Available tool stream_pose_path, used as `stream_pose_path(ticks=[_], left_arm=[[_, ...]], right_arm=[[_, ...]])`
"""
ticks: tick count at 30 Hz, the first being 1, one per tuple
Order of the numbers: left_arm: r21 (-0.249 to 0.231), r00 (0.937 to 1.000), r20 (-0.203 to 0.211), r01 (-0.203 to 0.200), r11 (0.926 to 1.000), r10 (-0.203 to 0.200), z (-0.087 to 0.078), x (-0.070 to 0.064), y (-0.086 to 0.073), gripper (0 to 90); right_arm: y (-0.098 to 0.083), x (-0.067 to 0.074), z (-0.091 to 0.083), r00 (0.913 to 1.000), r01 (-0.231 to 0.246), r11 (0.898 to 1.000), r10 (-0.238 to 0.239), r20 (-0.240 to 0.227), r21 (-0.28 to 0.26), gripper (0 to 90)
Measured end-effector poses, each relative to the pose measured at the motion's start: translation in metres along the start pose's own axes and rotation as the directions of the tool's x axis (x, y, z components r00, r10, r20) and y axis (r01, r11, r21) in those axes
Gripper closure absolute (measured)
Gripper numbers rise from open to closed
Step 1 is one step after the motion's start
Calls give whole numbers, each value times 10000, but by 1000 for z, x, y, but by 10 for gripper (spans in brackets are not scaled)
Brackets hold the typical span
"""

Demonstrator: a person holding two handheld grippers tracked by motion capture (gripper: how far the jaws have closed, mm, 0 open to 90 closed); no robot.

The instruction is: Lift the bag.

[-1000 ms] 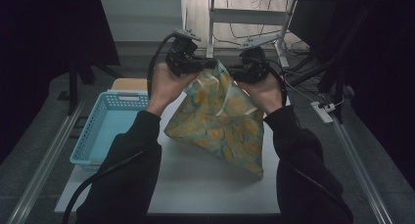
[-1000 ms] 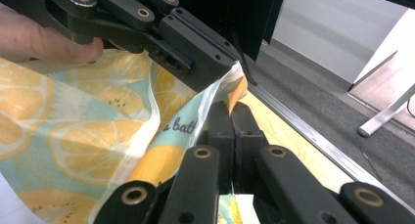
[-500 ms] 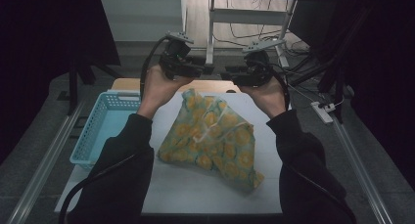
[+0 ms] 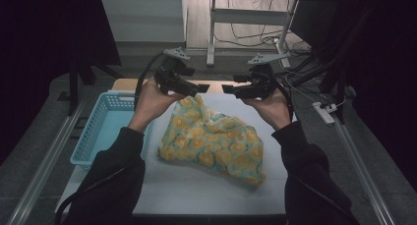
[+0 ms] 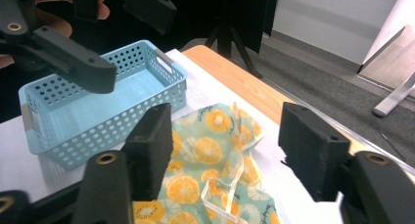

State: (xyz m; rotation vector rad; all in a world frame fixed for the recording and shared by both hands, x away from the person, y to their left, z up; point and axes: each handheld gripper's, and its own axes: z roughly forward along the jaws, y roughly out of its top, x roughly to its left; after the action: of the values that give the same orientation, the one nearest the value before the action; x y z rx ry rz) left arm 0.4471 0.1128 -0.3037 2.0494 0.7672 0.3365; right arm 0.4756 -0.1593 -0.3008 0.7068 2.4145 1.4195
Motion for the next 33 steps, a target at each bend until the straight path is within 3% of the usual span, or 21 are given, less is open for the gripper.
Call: stream_pose_path(ticks=[10, 13, 24, 33], left_arm=[[147, 9991, 4, 413, 9990, -413, -1, -3, -33, 92], [265, 9993, -4, 371, 9990, -371, -3, -6, -41, 69], [261, 9982, 168, 576, 9980, -581, -11, -16, -74, 20], [205, 9946, 421, 942, 9953, -950, -16, -20, -104, 0]], right_arm=[[-21, 2, -6, 9995, -293, 9993, 291, -97, -249, 265], [-27, 4, -9, 9993, -346, 9990, 342, -146, -289, 246], [-53, 12, -11, 9982, -545, 9983, 550, -221, 193, 167], [-81, 16, -15, 9956, -901, 9957, 906, -219, 237, 73]])
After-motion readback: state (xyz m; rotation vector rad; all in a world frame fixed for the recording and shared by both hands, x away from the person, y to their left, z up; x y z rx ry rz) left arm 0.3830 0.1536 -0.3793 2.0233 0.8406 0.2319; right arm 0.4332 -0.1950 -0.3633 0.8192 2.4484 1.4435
